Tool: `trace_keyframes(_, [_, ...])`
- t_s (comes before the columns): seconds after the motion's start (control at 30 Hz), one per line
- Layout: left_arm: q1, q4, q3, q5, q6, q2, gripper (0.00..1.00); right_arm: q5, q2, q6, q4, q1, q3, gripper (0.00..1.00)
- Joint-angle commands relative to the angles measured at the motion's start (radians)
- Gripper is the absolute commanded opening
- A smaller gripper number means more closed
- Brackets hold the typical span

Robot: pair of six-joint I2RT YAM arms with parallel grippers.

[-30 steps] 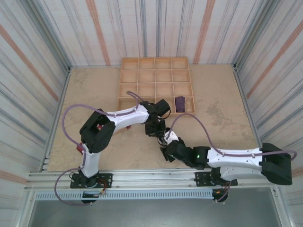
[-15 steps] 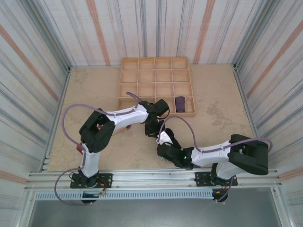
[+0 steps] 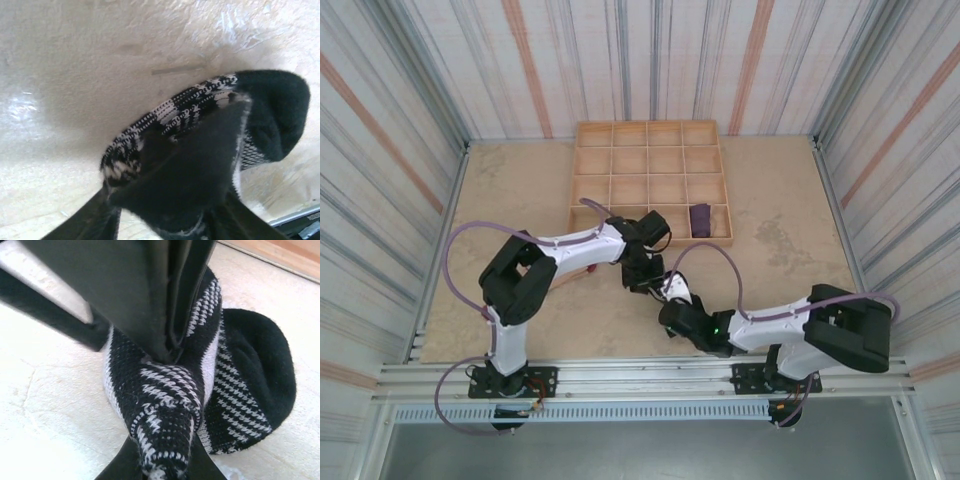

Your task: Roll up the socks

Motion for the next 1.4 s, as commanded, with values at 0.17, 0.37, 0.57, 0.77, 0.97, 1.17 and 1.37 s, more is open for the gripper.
trace_keyframes(0.17, [-0.004, 0.164, -0.214, -0.075, -0.078, -0.183, 0.7, -0.355, -0.03, 0.247, -0.079, -0.181, -0.107, 0.0])
trace_keyframes(0.37, [-0.035, 0.398, -0.372, -0.174, -0.108, -0.337, 0.84, -0.566, 0.021, 0.39, 0.032, -0.256, -0.181, 0.0])
trace_keyframes(0.57, [-0.044, 0.384, -0.385, -0.203, -0.12, -0.329, 0.85, -0.656, 0.026, 0.526, 0.066, -0.281, -0.218, 0.0])
trace_keyframes(0.77, [-0.056, 0.38, -0.369, -0.202, -0.155, -0.281, 0.73, -0.73, 0.028, 0.622, 0.097, -0.344, -0.267, 0.0])
trace_keyframes(0.97, [-0.083, 0.368, -0.338, -0.214, -0.169, -0.247, 0.65, -0.825, 0.093, 0.614, 0.132, -0.415, -0.266, 0.0])
trace_keyframes(1.17, [-0.103, 0.361, -0.313, -0.221, -0.186, -0.197, 0.64, -0.911, 0.176, 0.631, 0.244, -0.48, -0.279, 0.0])
trace_keyframes(1.37, [-0.1, 0.322, -0.291, -0.223, -0.19, -0.157, 0.55, -0.977, 0.22, 0.667, 0.32, -0.53, -0.279, 0.0])
